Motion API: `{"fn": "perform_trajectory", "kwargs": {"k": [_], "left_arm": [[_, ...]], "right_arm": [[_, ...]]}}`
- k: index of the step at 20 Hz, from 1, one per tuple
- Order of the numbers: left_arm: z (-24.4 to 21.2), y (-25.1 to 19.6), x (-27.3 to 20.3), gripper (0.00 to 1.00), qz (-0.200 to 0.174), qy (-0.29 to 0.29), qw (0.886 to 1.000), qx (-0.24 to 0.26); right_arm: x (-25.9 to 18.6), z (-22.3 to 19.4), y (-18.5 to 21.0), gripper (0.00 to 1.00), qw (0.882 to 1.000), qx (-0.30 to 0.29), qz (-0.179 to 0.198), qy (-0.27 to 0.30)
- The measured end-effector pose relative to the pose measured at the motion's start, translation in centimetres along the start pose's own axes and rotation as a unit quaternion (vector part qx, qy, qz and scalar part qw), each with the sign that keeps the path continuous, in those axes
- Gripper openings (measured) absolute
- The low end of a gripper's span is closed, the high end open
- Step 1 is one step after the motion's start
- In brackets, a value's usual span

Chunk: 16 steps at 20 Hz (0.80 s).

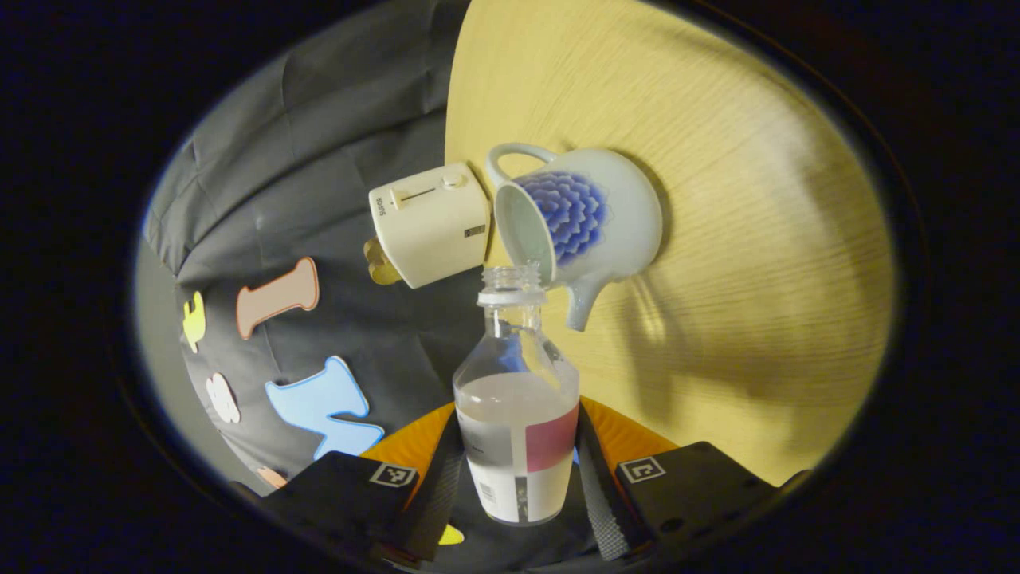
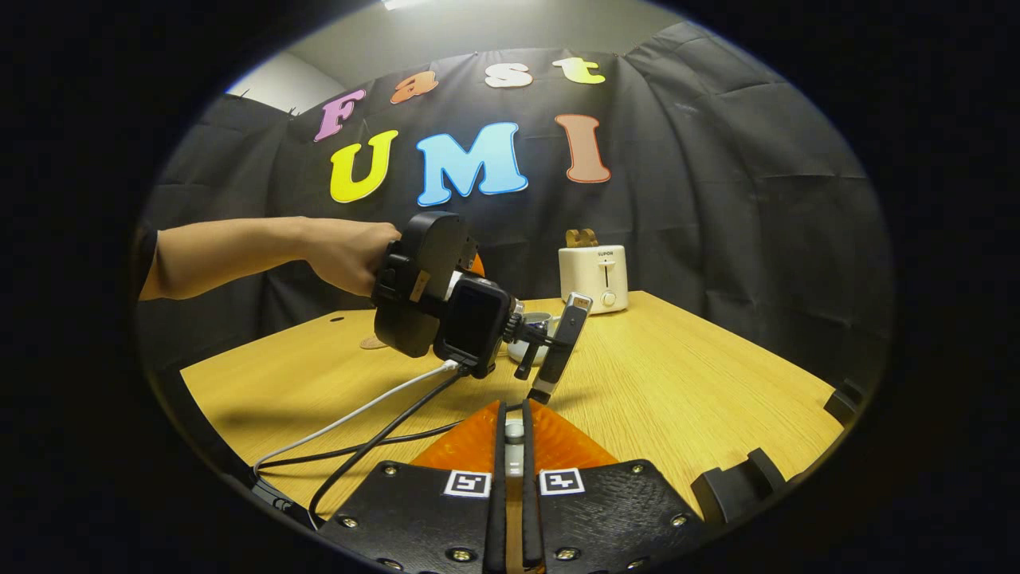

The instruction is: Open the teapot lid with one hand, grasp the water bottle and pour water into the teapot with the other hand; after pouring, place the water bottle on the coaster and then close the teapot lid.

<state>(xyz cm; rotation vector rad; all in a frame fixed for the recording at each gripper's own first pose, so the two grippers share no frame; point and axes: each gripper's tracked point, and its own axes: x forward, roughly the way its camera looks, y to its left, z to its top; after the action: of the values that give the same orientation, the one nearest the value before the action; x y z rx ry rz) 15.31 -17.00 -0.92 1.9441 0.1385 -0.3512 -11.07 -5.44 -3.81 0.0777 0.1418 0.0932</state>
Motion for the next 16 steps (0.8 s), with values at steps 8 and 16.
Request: {"fn": "perform_trajectory", "kwargs": {"k": [8,16], "left_arm": [[0.3,0.6,-0.5,0.84,0.002,0.005,0.999,0.038],[0.4,1.2,-0.7,0.84,0.007,0.012,0.997,0.076]], "right_arm": [[0.0,-0.2,-0.2,0.08,1.000,0.000,-0.001,0.004],[0.1,-0.6,-0.6,0.08,1.000,0.004,-0.006,0.009]]}}
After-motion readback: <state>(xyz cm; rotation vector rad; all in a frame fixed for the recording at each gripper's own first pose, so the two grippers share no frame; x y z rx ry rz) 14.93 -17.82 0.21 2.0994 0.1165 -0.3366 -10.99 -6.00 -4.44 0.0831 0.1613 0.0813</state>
